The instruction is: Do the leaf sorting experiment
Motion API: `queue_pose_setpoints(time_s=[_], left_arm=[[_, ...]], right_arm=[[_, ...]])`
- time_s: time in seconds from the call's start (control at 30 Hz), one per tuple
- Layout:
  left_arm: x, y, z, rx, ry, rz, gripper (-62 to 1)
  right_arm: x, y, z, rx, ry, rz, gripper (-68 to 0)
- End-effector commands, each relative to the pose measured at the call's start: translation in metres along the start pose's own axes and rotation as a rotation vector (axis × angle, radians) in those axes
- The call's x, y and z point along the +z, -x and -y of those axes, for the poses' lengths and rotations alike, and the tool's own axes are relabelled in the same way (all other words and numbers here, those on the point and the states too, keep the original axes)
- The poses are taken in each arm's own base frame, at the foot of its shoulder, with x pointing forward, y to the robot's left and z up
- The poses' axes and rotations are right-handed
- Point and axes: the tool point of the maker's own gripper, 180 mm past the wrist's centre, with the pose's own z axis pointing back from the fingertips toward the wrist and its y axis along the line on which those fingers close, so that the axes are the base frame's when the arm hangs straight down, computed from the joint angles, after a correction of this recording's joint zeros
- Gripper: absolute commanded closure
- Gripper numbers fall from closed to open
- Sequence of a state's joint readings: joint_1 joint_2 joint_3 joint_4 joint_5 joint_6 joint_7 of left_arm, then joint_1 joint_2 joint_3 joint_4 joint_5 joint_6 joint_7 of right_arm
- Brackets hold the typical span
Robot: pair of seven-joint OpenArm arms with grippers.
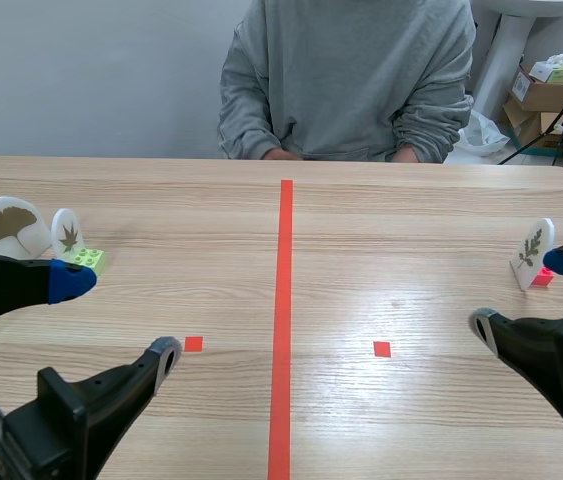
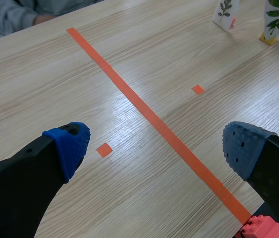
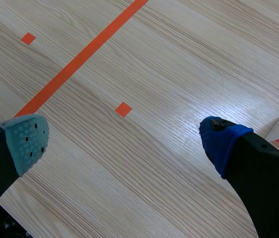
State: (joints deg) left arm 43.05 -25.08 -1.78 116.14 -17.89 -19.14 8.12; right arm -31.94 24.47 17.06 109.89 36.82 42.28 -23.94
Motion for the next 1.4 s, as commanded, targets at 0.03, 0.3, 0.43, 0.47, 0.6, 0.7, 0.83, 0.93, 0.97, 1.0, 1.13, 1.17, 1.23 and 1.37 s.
queue_pose_setpoints(time_s=[0.03,0.3,0.43,0.47,0.6,0.7,0.83,0.93,0.97,1.0,1.13,1.17,1.23,1.37], left_arm=[[0.0002,-0.0123,0.0026,0.002,0.005,0.042,-57.2],[-0.0001,-0.0129,0.0022,0.001,0.005,0.044,-57.2],[-0.0001,-0.013,0.0021,0.0,0.004,0.044,-57.2],[-0.0001,-0.013,0.0021,0.0,0.004,0.044,-57.2],[-0.0001,-0.013,0.0021,0.0,0.004,0.044,-57.2],[-0.0001,-0.013,0.0021,0.0,0.004,0.044,-57.2],[-0.0001,-0.013,0.0021,0.0,0.004,0.044,-57.2],[-0.0001,-0.013,0.0021,0.0,0.004,0.044,-57.2],[-0.0001,-0.013,0.0021,0.0,0.004,0.044,-57.2],[-0.0001,-0.013,0.0021,0.0,0.004,0.044,-57.2],[-0.0001,-0.013,0.0021,0.0,0.004,0.044,-57.2],[-0.0001,-0.013,0.0021,0.0,0.004,0.044,-57.2],[-0.0001,-0.0128,0.0022,0.0,0.004,0.043,-57.2],[-0.0001,-0.0128,0.0022,0.0,0.004,0.043,-57.2]], right_arm=[[0.0017,-0.0071,0.0025,0.021,-0.003,0.019,-63.1],[0.0016,-0.0047,0.0037,0.033,0.003,0.005,-63.0],[0.0016,-0.0048,0.0037,0.033,0.003,0.006,-63.0],[0.0016,-0.005,0.0037,0.033,0.003,0.007,-63.0],[0.0016,-0.0055,0.0037,0.032,0.003,0.01,-63.0],[0.0015,-0.0062,0.004,0.034,0.004,0.012,-63.0],[0.0014,-0.0063,0.0041,0.034,0.004,0.012,-63.0],[0.0014,-0.0063,0.0041,0.034,0.004,0.012,-63.0],[0.0014,-0.0063,0.0041,0.034,0.004,0.012,-63.0],[0.0014,-0.0063,0.0041,0.034,0.004,0.012,-63.0],[0.0014,-0.0063,0.0041,0.034,0.004,0.012,-63.0],[0.0014,-0.0062,0.0041,0.034,0.004,0.012,-63.0],[0.0014,-0.0062,0.0041,0.034,0.004,0.012,-63.0],[0.0014,-0.0062,0.0041,0.034,0.004,0.012,-63.0]])
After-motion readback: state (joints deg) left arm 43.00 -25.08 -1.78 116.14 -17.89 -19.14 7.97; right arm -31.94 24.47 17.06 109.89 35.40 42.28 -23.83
